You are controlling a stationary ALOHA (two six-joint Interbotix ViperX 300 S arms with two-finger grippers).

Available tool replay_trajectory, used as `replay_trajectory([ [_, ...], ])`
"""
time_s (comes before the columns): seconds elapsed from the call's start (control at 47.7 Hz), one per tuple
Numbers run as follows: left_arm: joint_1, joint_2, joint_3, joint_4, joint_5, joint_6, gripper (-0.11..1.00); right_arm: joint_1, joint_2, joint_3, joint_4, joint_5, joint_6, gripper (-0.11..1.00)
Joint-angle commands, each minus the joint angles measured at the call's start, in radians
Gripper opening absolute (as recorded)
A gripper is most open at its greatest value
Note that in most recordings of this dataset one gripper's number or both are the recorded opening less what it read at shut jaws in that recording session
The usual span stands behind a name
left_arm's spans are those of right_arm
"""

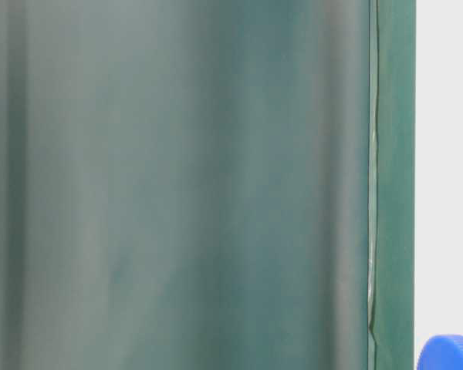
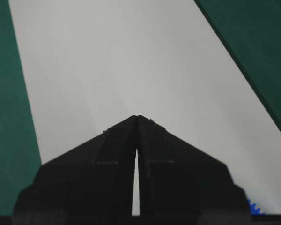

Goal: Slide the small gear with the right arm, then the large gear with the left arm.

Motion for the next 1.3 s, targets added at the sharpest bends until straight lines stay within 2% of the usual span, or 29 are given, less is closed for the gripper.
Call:
replay_trajectory([
  [0.0,-0.005,-0.009,-0.009,0.002,-0.005,0.003,-0.01,0.002,0.000,-0.026,0.000,-0.009,-0.005,0.50],
  [0.168,-0.015,-0.009,-0.009,0.002,-0.006,0.003,-0.01,0.011,0.000,-0.026,-0.005,-0.046,-0.006,0.50],
  [0.461,-0.084,-0.011,-0.011,0.002,-0.012,0.003,-0.01,0.094,0.000,-0.021,-0.046,-0.141,-0.009,0.50],
  [0.755,-0.150,-0.066,0.006,0.002,-0.029,0.006,0.00,0.161,-0.002,-0.020,-0.055,-0.141,-0.018,0.50],
  [0.881,-0.172,-0.110,0.040,0.002,-0.067,0.011,-0.01,0.178,-0.002,-0.020,-0.078,-0.141,-0.020,0.50],
  [1.048,-0.198,-0.175,0.072,0.003,-0.087,0.057,-0.01,0.181,-0.002,-0.020,-0.110,-0.141,-0.018,0.50],
  [1.279,-0.202,-0.238,0.095,0.002,-0.087,0.078,-0.01,0.179,-0.026,-0.011,-0.112,-0.129,-0.018,0.50],
])
